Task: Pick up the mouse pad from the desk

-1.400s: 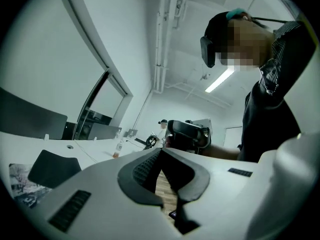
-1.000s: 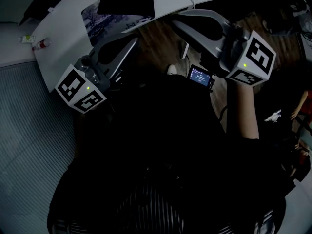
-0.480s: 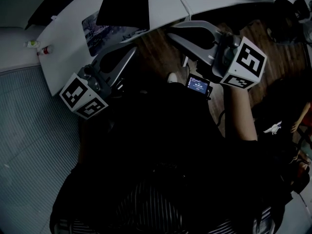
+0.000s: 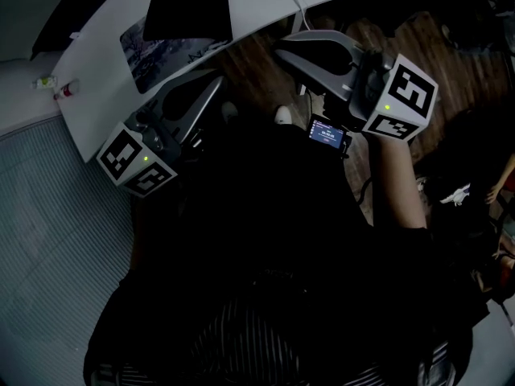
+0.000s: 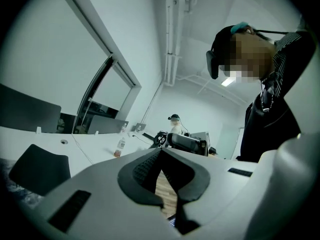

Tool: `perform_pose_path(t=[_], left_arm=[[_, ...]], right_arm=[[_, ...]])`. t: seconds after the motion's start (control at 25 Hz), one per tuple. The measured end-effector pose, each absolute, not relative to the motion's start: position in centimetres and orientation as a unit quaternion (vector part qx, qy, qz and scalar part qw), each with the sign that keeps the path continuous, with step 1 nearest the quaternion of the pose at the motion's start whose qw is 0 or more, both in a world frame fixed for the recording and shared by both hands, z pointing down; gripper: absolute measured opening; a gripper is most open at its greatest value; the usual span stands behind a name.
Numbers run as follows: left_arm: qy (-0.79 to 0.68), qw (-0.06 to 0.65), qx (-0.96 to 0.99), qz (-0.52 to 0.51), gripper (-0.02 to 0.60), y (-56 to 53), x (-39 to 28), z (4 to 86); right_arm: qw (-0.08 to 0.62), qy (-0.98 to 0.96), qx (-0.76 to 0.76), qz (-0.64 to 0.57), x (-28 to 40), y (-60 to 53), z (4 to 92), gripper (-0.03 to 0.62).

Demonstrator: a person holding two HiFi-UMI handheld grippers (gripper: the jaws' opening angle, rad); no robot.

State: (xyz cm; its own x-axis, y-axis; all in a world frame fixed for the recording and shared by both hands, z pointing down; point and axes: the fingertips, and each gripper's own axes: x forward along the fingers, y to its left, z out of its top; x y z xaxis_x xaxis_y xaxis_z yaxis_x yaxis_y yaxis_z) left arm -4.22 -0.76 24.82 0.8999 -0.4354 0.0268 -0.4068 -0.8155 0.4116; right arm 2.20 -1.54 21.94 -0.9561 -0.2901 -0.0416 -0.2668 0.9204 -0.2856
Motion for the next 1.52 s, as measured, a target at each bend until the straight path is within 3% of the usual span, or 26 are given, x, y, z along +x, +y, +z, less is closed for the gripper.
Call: perform_pose_path(t=[0.2,0.52,1.0,1.32,1.52], left_arm=[[-0.215,0.225,0.950,-0.038,0.009,-2.2,-5.5,26.4],[-0.142,0.178,0.972,-0.053,0.009,-3.1,-4.3,24.9],[-0.093,0.171,0.980,-0.052,0.009,-4.7,-4.5,24.4],[-0.086,0.191,0.977,-0.032,0.009,-1.9,-5.8,22.6],[-0.100,0.208,0.973,-0.032,0.009,-3.4,-3.2,23.4]], right_arm=[[0.026,0.978,-0.160,-0.132,1.0,-2.2,22.1,0.003],[0.034,0.966,-0.232,-0.108,2.4,-1.2,21.3,0.003],[0.040,0.950,-0.294,-0.094,2.3,-2.4,20.0,0.003],[0.080,0.930,-0.327,-0.147,3.0,-1.0,17.9,0.003],[0.106,0.912,-0.356,-0.174,7.6,-3.4,18.3,0.003]])
